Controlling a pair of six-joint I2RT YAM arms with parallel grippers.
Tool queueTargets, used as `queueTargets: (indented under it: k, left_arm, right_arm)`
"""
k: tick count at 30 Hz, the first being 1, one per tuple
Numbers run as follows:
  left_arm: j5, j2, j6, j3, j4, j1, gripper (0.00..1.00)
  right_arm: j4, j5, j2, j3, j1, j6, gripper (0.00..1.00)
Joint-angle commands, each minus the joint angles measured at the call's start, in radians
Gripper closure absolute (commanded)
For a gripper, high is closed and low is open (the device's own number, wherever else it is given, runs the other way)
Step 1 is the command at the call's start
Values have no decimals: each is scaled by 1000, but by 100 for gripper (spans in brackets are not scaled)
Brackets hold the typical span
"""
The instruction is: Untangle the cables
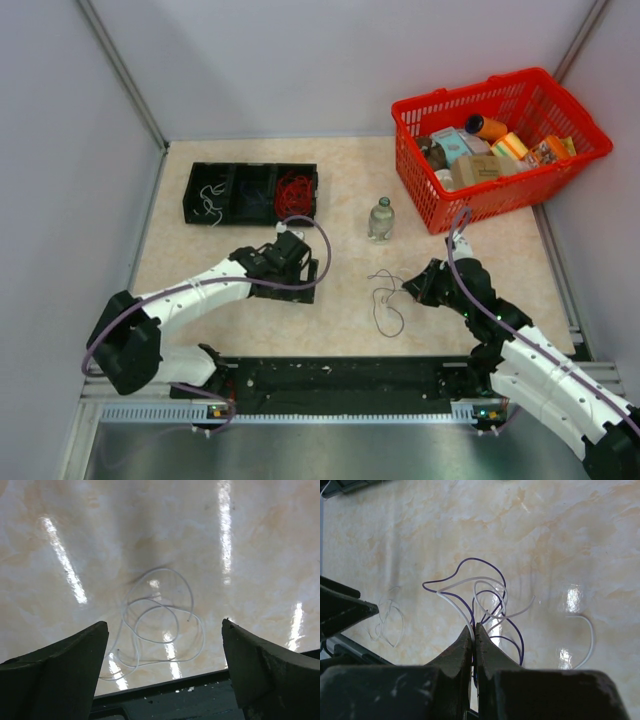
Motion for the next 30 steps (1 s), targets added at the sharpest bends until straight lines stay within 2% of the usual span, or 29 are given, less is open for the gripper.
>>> queueTargets:
  k: [1,8,12,17,21,24,26,28,30]
  left_arm:
    - [63,35,38,-18,-13,67,1]
    - [109,141,45,-57,13,139,2]
    - [100,124,13,-99,15,130,12]
    - [32,132,-106,-119,1,-8,27]
    - [43,153,-151,-146,38,-48,47]
    - [23,140,-151,-142,40,-48,77]
    - [-32,123,-145,-114,12,-48,91]
    - [-92,106,-130,-75,-14,-45,100]
    - [-149,86,-125,-30,-43,-34,100]
  right_arm:
    - [19,1,-18,15,-6,-4,100]
    - [5,10,-34,10,-6,-6,100]
    - [7,15,-31,9,-5,-7,100]
    - [23,12,-14,12,-6,-4,100]
    - [31,4,6,16,-6,-4,100]
    - [30,6,0,16,-6,-7,100]
    - [30,9,-6,12,-6,-6,100]
    - [30,10,-11,9,-5,-4,100]
    - [30,9,-11,9,-6,-3,100]
